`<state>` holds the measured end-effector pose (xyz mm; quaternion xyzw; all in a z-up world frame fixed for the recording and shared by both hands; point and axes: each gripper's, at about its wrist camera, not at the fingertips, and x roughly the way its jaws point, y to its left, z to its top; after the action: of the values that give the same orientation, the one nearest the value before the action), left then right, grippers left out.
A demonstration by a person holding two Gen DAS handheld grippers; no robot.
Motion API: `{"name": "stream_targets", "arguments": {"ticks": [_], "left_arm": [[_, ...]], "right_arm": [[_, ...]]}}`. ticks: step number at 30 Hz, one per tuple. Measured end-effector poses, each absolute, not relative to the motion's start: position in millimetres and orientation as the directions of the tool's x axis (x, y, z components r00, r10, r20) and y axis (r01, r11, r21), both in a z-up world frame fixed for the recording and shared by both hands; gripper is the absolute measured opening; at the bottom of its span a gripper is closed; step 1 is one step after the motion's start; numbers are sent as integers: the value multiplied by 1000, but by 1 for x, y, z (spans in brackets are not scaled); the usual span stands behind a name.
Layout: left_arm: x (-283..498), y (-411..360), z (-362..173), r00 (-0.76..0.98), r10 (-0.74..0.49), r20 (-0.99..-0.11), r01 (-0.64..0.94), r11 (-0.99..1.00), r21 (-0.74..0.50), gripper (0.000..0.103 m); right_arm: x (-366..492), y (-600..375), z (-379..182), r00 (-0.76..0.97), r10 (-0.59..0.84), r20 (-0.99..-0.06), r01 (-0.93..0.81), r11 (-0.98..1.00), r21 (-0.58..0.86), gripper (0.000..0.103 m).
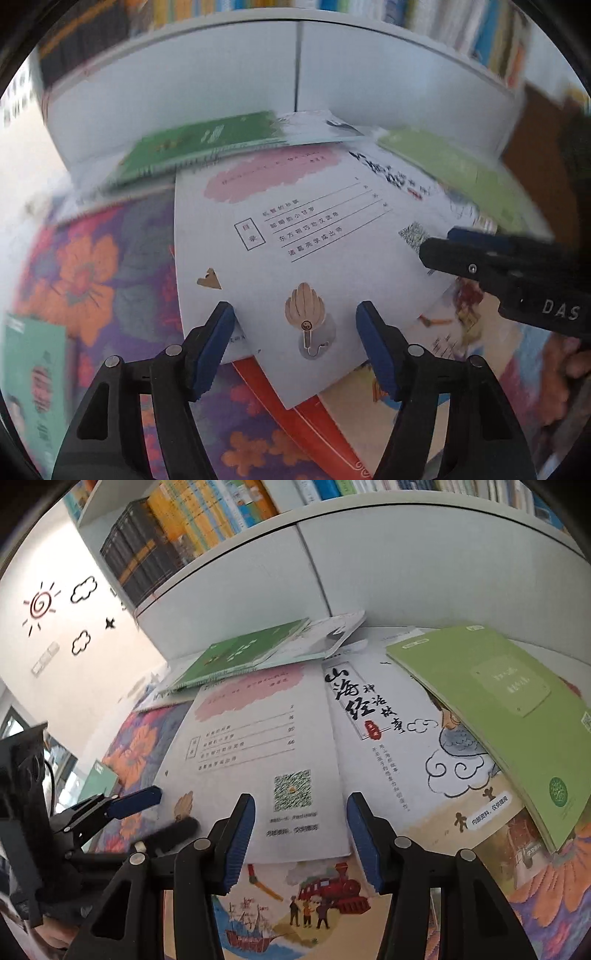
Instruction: Organize books
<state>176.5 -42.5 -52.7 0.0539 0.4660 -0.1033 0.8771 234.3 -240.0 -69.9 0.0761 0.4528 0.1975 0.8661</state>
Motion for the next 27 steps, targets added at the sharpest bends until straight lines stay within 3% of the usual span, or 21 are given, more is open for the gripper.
{"name": "stream_targets", "arguments": {"ticks": [4,13,20,24,27], "left_arm": [[167,-37,-52,523,-167,-836,242,969,-42,66],[90,-28,-47,494,-172,-853,312,950,-10,66],[31,-21,-54,456,-215,-864,374,927,-33,66],[28,-19,-56,440,-250,-862,385,920,-70,66],[34,-14,-58,428,-277,-860,369,922,-113,66]], "right_arm": [[222,-237,-67,493,385,-780,-284,919,274,56],[150,-242,-73,343,510,-789,-303,855,421,56],[93,-269,-100,168,727,-666,-265,684,680,56],[94,-286,-119,198,797,-570,-212,603,769,43],[98,-283,-120,214,790,-574,-213,611,762,39]]}}
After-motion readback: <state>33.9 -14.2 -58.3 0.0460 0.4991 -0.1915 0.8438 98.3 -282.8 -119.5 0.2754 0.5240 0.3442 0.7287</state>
